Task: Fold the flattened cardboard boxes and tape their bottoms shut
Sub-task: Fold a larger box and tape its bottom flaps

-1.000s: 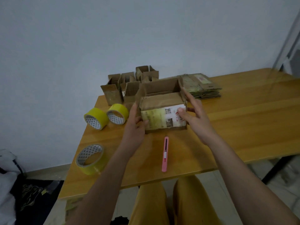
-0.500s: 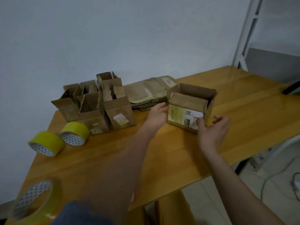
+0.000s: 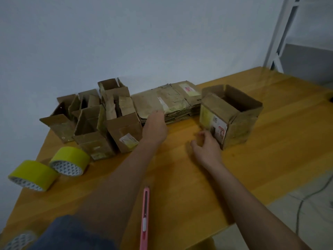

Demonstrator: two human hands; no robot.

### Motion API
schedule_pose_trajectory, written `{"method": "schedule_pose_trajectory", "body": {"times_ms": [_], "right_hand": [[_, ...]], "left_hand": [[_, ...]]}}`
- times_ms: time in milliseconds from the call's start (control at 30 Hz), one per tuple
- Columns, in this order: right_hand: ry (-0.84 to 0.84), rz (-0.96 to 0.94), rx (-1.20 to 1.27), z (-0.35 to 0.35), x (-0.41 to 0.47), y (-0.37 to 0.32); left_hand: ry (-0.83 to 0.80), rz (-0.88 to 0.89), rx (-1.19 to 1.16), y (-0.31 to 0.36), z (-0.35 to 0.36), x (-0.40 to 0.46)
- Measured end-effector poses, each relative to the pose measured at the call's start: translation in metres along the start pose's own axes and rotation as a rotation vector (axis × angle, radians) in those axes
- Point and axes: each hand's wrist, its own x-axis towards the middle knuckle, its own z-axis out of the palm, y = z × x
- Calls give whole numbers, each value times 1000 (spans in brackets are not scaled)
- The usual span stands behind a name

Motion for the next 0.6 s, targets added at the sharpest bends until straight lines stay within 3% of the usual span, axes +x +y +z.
{"method": "schedule_pose_trajectory", "body": {"times_ms": [167,267,400,600], "right_hand": [[152,-123,-149,8,12,7],[251,-145,-78,13,13,15],[241,-164,-23,14,17,18],[191,-187,8,19,19,24]], "left_hand": [[23,94,146,-5,13,23],[20,77,269,-10,23,40],[21,-59,248,-20,29,50],[-51,-77,303,-19,27,56]]}}
